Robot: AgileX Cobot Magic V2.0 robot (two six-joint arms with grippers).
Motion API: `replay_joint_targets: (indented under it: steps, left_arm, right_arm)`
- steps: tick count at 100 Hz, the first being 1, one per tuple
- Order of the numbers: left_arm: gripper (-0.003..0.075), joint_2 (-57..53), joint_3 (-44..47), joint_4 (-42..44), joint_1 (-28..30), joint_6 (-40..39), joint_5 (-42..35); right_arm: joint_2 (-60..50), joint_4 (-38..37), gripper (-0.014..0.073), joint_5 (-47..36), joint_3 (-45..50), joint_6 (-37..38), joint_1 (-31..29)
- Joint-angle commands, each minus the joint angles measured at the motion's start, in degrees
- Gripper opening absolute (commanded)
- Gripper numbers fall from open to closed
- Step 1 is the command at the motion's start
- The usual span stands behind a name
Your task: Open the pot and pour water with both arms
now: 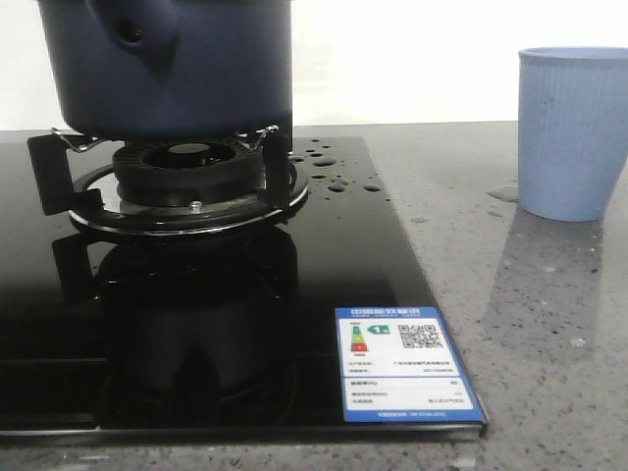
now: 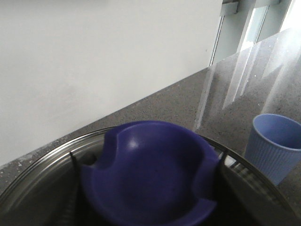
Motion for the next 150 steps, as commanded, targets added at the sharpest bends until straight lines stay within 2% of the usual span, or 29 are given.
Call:
replay_joint_targets:
  steps: [1,24,29,46,55,59,64,69,81,87,107,125,137,150]
  left_arm:
    - [0.0232,1.02,-3.06,-4.54,-0.69,0.06,1.5]
    - [0.0246,3.36,-3.06,-4.54,-0.69,0.79,1.72]
    - [0.0298,3.36,-3.06,-4.54,-0.69,2.82,2.02]
    - [0.0593,2.78,-4.06,-5.29,-0.69,3.39,2.45]
    - [0.0622,0.51,-5.13,-5.25,-0.43,3.39,2.45]
    - [0.0601,-1.31,-5.41,-5.25,-0.31,3.39,1.79]
    - [0.0536,-4.17,-5.41,-5.25,0.15,2.18,0.38]
    - [0.0428,-7.62,-4.72,-5.25,0.8,0.6,-1.6]
    - [0.009,-17.99,-0.01,-5.25,2.3,-0.07,-7.57]
    - [-0.0017,-24.19,3.71,-5.25,2.44,-0.07,-11.04]
    - [-0.0019,-44.23,23.73,-4.87,2.44,-0.07,-17.76]
    - [-0.0019,-59.77,41.22,-4.87,2.44,-0.07,-20.34]
    - [-0.0019,-66.7,47.54,-6.89,2.44,-0.11,-20.34]
    - [-0.0019,-70.69,49.95,-8.57,2.44,-0.11,-20.09]
  right_arm:
    - [-0.72,0.94,-0.0066,1.08,-1.3,0.16,-0.22]
    - [-1.54,0.94,-0.0066,4.97,-1.3,0.16,-0.22]
    - [-1.54,0.94,-0.0066,4.97,-1.3,0.16,-0.22]
    - [-1.54,0.94,-0.0066,5.06,-1.3,0.16,-0.22]
    - [-1.54,0.94,-0.0066,5.06,-1.3,0.16,-0.22]
    - [-1.54,0.94,-0.0066,5.06,-1.3,0.16,-0.22]
    - [-1.54,0.94,-0.0066,5.06,-1.3,0.16,-0.22]
    - [-1.66,0.63,-0.0066,5.09,-1.3,0.16,-0.22]
    - [-3.81,-2.08,-0.0067,5.32,-1.3,0.16,-0.12]
    - [-5.76,-3.01,-0.0067,5.42,-0.93,0.16,-0.04]
    - [-14.93,-3.57,-0.0067,11.18,4.02,0.16,-0.04]
    - [-21.27,-3.47,-0.0067,11.73,9.67,0.16,-0.04]
    - [-22.42,-3.47,-0.0067,11.38,11.17,0.16,-0.04]
    - [-22.42,-3.47,-0.0067,11.1,11.2,0.16,-0.04]
